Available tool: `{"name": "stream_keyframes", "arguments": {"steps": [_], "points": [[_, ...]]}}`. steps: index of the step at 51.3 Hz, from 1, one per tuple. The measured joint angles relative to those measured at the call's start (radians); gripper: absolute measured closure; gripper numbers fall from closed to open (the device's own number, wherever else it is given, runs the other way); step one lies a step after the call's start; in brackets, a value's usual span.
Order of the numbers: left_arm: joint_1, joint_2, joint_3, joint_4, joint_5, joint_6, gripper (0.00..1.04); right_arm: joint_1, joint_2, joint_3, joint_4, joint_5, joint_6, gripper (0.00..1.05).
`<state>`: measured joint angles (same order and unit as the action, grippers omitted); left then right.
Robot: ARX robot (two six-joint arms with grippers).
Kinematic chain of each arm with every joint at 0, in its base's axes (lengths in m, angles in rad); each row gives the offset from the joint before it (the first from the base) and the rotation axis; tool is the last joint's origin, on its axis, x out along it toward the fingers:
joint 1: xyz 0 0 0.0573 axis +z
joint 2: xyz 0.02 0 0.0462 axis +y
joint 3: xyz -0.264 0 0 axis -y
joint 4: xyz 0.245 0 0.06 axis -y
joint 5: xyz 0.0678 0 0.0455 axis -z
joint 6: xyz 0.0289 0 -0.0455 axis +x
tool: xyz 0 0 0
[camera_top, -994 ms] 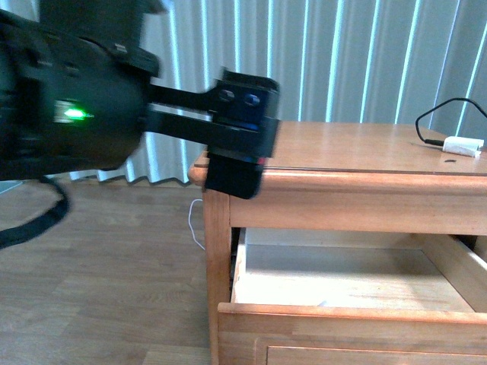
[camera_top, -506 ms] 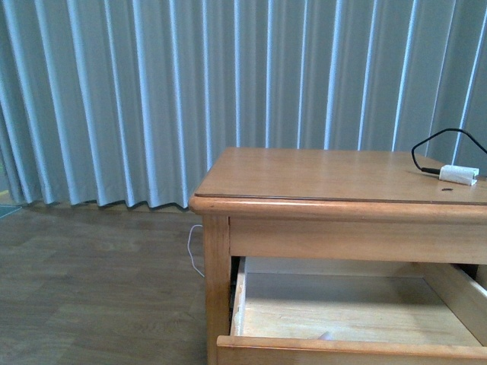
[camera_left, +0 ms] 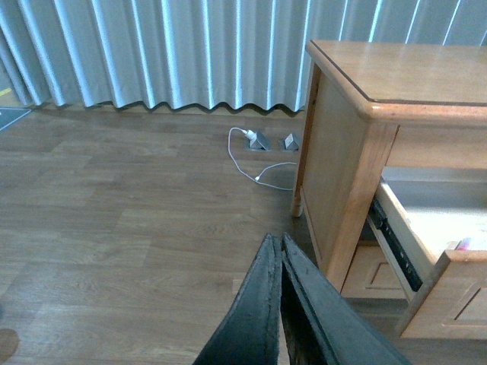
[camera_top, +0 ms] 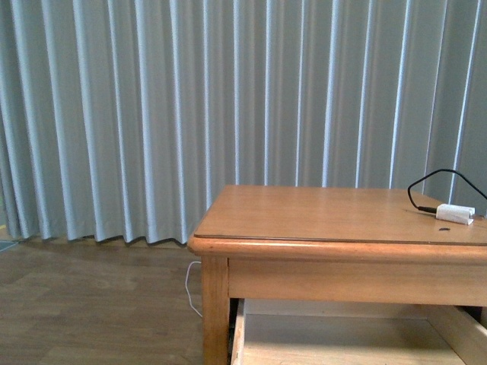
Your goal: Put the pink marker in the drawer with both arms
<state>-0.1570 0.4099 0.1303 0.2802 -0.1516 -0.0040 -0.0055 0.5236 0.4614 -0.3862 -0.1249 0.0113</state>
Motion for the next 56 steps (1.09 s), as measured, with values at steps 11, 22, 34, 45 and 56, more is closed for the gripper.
{"name": "stream_keyframes", "arguments": {"steps": [11, 22, 34, 45, 56], "points": [[0.143, -0.091, -0.052, -0.04, 0.142, -0.001, 1.01, 0.0, 0.0, 0.0, 0.0, 0.0, 0.0, 0.09], [0.154, -0.153, -0.08, -0.074, 0.15, -0.001, 1.01, 0.0, 0.0, 0.0, 0.0, 0.0, 0.0, 0.09], [0.154, -0.207, -0.108, -0.09, 0.151, 0.0, 1.01, 0.0, 0.0, 0.0, 0.0, 0.0, 0.0, 0.09], [0.154, -0.348, -0.108, -0.248, 0.153, -0.001, 1.01, 0.0, 0.0, 0.0, 0.0, 0.0, 0.0, 0.09], [0.154, -0.405, -0.108, -0.278, 0.152, -0.001, 0.88, 0.016, -0.008, -0.006, 0.026, 0.054, -0.02, 0.09]]}}
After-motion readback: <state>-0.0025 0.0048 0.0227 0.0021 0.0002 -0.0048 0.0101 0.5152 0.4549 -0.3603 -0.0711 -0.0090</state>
